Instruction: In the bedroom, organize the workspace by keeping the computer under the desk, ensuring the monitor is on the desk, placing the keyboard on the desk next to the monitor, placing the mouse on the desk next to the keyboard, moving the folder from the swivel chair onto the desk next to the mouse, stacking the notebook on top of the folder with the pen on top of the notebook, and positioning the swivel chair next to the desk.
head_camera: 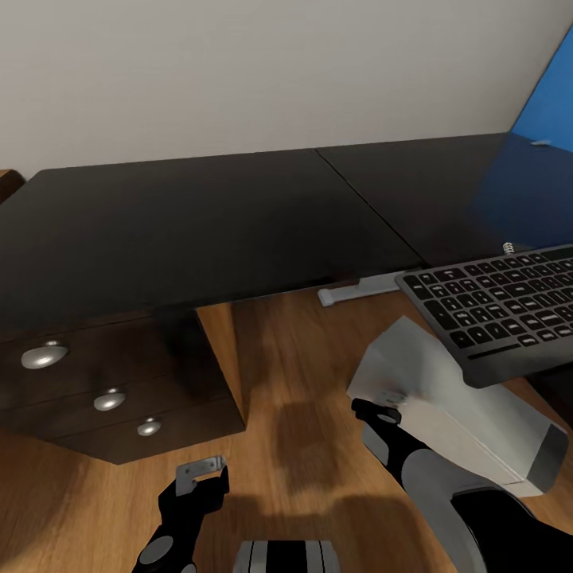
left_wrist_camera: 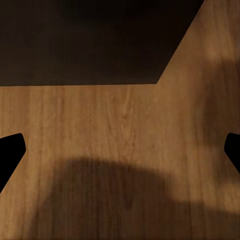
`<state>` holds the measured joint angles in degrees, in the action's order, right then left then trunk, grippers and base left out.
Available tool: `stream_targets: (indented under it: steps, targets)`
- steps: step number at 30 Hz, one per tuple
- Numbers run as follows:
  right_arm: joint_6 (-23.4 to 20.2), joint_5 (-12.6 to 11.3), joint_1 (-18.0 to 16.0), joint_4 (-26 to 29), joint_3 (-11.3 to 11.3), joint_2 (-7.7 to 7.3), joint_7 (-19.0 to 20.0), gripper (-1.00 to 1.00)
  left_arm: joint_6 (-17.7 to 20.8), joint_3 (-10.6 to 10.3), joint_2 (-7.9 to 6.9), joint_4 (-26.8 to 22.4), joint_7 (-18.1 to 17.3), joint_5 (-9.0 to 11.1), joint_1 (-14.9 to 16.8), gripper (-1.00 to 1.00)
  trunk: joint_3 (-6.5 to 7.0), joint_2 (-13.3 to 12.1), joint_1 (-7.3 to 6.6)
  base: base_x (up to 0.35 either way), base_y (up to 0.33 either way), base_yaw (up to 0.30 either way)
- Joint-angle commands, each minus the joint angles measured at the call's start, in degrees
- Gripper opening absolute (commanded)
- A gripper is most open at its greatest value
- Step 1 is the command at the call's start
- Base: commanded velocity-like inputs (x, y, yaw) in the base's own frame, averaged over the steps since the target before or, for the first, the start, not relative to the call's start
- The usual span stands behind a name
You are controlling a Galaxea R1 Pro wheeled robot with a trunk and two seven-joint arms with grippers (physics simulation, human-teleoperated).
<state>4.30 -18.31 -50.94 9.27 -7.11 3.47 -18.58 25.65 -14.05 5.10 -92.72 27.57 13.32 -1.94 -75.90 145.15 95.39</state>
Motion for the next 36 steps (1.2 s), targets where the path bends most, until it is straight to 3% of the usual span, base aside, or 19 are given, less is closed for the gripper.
stream_targets:
  steps: [1,36]
  targets:
    - [0.27,-0.58,-0.04,-0.04,-0.37,-0.02,-0.23,1.0,0.1,-0.07,-0.01,-0.09,0.46,0.58,0.0,1.0,-0.03,0.01,-0.01,0.0,0.0,0.0]
    - [0.18,-0.67,-0.04,0.04,-0.36,-0.04,-0.31,1.0,0.09,-0.19,-0.01,-0.09,0.46,0.57,0.01,1.0,-0.03,0.01,-0.01,0.033,0.0,0.0]
